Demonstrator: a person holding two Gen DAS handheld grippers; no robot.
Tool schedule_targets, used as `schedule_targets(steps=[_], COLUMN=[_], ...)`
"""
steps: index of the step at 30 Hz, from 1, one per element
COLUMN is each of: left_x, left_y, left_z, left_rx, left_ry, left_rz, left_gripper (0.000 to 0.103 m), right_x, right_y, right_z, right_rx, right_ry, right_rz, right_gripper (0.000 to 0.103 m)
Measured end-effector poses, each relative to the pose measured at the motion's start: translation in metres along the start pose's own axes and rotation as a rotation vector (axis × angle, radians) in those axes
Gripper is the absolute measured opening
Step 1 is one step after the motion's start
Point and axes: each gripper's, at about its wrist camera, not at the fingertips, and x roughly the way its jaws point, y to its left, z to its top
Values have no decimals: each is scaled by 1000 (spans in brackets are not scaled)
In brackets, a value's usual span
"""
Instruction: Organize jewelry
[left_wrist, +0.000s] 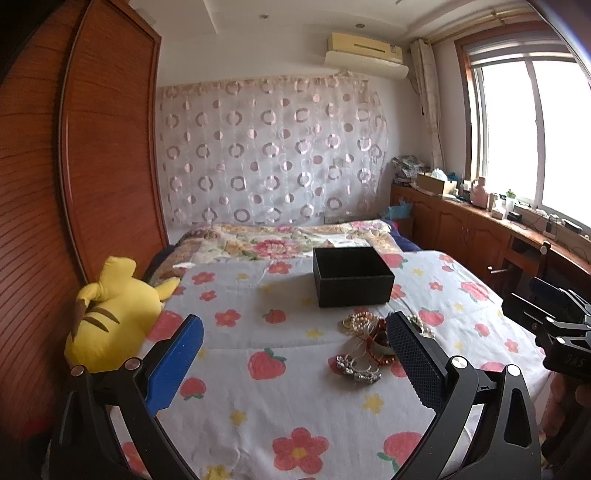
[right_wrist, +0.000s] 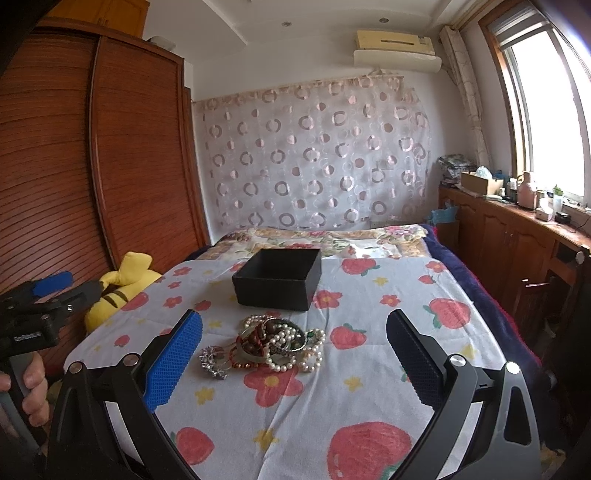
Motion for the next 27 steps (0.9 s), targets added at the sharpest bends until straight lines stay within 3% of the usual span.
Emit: schedule_targets(steps=[11, 17, 23, 24, 27], left_x=[44, 67, 86, 89, 98], left_y=[-4, -10, -15, -15, -16], left_z=[-24, -39, -51, -53, -57], left_rx=[27, 53, 59, 60, 61], left_ry=[139, 214, 267, 278, 309], left_rz=[-67, -101, -126, -129, -132], left_gripper=[97, 97, 97, 97, 97], right_x=[20, 34, 61, 65, 84], right_y=[-9, -19, -26, -26, -24], right_z=[-24, -35, -33, -33, -31], right_rx=[-40, -48, -79, -87, -117], right_ry=[67, 130, 203, 213, 265], right_rz=[5, 20, 79, 91, 142], right_gripper=[101, 91, 73, 64, 54])
